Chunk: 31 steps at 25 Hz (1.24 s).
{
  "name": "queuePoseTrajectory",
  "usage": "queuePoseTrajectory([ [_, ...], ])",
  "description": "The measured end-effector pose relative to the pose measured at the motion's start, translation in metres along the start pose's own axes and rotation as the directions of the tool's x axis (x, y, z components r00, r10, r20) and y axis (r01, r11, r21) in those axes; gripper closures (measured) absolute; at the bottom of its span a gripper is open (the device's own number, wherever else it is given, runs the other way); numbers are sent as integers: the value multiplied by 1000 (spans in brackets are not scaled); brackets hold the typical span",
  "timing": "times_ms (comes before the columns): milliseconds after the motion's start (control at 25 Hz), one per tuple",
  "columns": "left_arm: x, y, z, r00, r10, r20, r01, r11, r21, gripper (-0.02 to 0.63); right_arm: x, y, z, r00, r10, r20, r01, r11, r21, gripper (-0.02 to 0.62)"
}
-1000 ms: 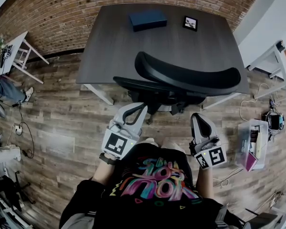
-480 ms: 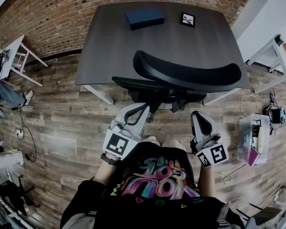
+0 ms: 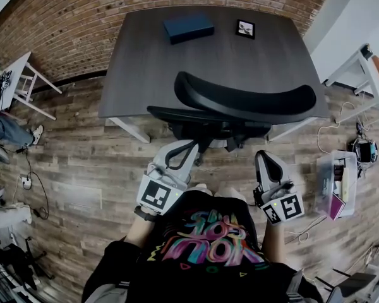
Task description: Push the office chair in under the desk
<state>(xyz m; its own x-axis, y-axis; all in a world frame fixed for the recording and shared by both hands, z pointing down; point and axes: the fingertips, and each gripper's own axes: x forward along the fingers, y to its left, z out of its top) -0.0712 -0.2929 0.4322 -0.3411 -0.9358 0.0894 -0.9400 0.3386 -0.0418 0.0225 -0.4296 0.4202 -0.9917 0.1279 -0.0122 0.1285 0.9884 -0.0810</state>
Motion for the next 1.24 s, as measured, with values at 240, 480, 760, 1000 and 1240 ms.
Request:
queuePoseTrajectory([
  [240, -3, -2, 3, 1000, 0, 6, 0, 1000, 8, 604, -1, 6, 1, 1000, 14, -1, -14, 1000, -12, 597],
  [480, -6, -3, 9, 1000, -4, 14, 3, 1000, 12, 604, -1, 10, 9, 1000, 17, 15, -16, 999, -33, 598],
  [760, -4, -9, 12, 1000, -16, 23, 15, 1000, 27, 604, -11, 8, 10, 1000, 5, 27, -5, 1000, -25, 597],
  [1000, -1, -14, 14, 999, -29, 31, 28, 999, 37, 604, -15, 8, 14, 999, 1, 43, 1, 1000, -29, 598],
  [1240, -1, -14, 13, 999, -29, 25, 28, 999, 42, 604, -19, 5, 15, 999, -8, 46, 8, 1000, -14, 598],
])
